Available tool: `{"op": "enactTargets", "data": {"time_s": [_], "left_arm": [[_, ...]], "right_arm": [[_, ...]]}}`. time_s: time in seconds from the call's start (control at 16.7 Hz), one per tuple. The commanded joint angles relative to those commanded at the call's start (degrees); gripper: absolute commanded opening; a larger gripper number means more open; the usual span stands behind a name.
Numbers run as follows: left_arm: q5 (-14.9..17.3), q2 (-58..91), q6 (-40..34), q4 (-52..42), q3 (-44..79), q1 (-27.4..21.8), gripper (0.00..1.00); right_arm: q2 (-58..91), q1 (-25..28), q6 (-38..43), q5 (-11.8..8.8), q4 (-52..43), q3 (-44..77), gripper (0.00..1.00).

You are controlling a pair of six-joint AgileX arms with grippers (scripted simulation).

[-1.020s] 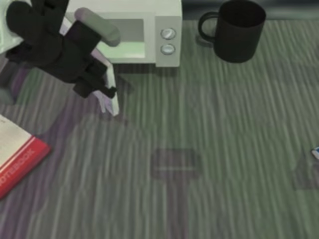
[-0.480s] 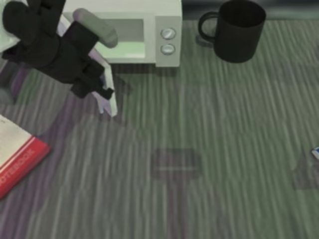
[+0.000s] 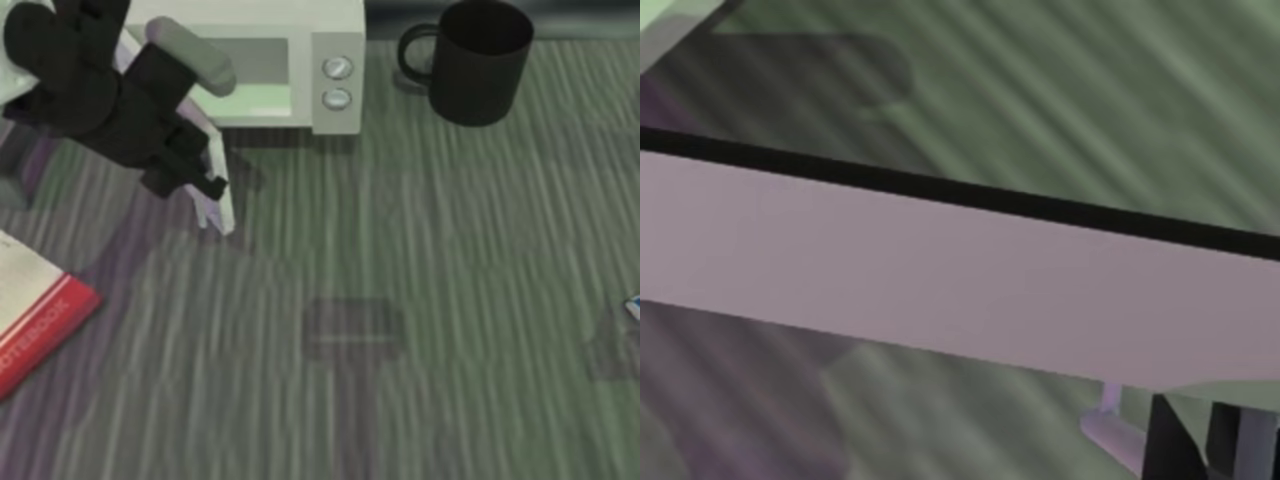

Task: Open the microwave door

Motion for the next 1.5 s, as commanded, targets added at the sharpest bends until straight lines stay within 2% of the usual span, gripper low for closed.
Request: {"op": "enactTargets", "data": {"time_s": [0.66, 1.2, 1.5], "left_arm": [[0.28, 0.19, 0.08, -0.09, -0.19, -0.10, 0.00], [5.27, -0.95, 11.31, -3.49, -0.74, 4.59, 0.00], [5.48, -1.03, 11.74, -3.60, -0.76, 4.77, 0.00]], "right_arm": [[0.00, 0.00, 0.00, 0.00, 0.00, 0.00, 1.00], [0.00, 0.00, 0.00, 0.00, 0.00, 0.00, 1.00], [0.00, 0.00, 0.00, 0.00, 0.00, 0.00, 1.00]]}}
